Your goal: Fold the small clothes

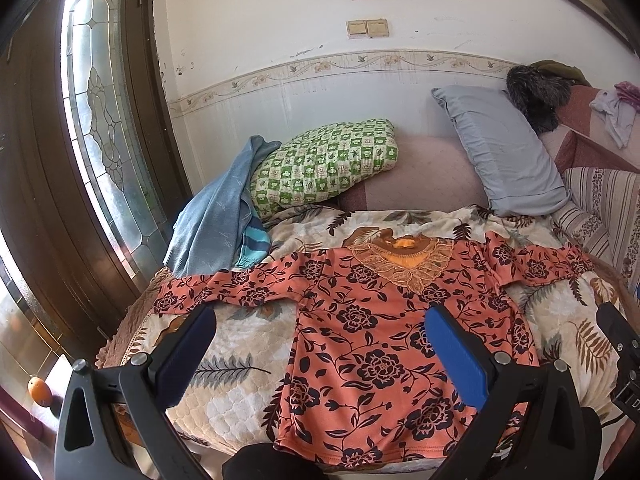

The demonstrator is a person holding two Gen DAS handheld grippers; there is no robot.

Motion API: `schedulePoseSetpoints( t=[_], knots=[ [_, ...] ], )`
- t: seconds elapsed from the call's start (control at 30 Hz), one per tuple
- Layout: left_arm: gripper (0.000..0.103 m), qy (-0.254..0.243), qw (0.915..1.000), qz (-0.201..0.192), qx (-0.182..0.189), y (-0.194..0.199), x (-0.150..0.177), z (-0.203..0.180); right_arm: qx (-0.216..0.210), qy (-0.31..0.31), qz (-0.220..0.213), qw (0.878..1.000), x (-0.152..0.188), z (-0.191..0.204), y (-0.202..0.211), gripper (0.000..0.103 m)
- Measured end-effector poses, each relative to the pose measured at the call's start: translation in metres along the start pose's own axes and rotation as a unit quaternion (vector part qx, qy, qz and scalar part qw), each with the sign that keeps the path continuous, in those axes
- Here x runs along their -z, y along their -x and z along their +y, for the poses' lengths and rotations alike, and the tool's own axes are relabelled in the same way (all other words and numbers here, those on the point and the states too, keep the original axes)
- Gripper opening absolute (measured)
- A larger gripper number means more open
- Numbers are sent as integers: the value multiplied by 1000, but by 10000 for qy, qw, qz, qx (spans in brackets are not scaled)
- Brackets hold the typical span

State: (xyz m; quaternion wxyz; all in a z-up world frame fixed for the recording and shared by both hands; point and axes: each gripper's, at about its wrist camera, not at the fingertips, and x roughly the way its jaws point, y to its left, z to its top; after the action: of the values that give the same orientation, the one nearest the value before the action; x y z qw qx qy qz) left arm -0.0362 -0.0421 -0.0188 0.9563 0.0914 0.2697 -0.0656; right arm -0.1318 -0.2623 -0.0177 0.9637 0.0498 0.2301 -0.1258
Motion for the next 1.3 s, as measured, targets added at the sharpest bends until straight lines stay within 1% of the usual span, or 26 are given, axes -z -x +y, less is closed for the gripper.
schedulePoseSetpoints(
  t=[0.3, 0.43, 0.53, 0.63, 0.67, 0.73, 0.8, 0.87, 0.9, 0.93, 1.0, 1.03, 1.07, 1.1, 1.13, 1.17, 1.2, 1.27, 1.3],
  knots=[
    [103, 40, 10000, 40, -10, -2, -1, 1, 19, -1, -8, 10000, -1, -1, 0, 100],
    [103, 95, 9999, 119, -34, -15, -2, 6, 38, 86, 55, 9999, -2, 2, -11, 100],
    [103, 77, 9998, 197, -40, -32, -2, 7, -14, 55, 184, 9998, -4, 1, -28, 100],
    [103, 121, 9993, 340, 23, -64, -6, 6, -123, -121, 382, 9991, -6, -12, -55, 100],
    [103, 165, 9989, 424, 82, -78, -7, 6, -84, -202, 434, 9988, -7, -21, -67, 100],
    [103, 320, 9973, 546, 384, -112, -10, 3, 57, -506, 611, 9968, -9, -50, -96, 100],
    [103, 541, 9933, 825, 594, -155, -11, -2, 144, -1168, 887, 9891, -8, -95, -130, 100],
    [103, 747, 9866, 1218, 784, -201, -6, -11, 254, -2082, 1015, 9725, -2, -149, -164, 100],
    [103, 844, 9817, 1478, 857, -227, -3, -16, 300, -2570, 1058, 9601, 4, -177, -180, 100],
    [103, 925, 9772, 1676, 916, -248, 2, -21, 319, -3063, 1101, 9450, 12, -204, -197, 100],
    [103, 1055, 9726, 1840, 949, -282, 8, -29, 298, -4028, 1167, 9073, 33, -255, -228, 100],
    [103, 1083, 9725, 1840, 930, -292, 9, -32, 261, -4448, 1159, 8877, 45, -277, -242, 99],
    [103, 1073, 9735, 1806, 908, -302, 9, -37, 268, -4809, 1131, 8691, 56, -296, -253, 96],
    [103, 1030, 9754, 1736, 889, -310, 8, -41, 291, -5111, 1098, 8520, 65, -312, -265, 90],
    [103, 979, 9776, 1650, 860, -317, 7, -44, 279, -5354, 1061, 8375, 74, -326, -277, 87],
    [103, 932, 9800, 1560, 815, -322, 6, -47, 265, -5543, 1014, 8257, 80, -339, -288, 84],
    [103, 885, 9823, 1460, 768, -327, 6, -49, 278, -5685, 979, 8164, 86, -349, -299, 82],
    [103, 782, 9852, 1328, 753, -334, 10, -48, 315, -5931, 923, 7992, 95, -367, -318, 72],
    [103, 711, 9861, 1304, 739, -340, 13, -47, 332, -6057, 914, 7897, 100, -375, -328, 70]
  ],
)
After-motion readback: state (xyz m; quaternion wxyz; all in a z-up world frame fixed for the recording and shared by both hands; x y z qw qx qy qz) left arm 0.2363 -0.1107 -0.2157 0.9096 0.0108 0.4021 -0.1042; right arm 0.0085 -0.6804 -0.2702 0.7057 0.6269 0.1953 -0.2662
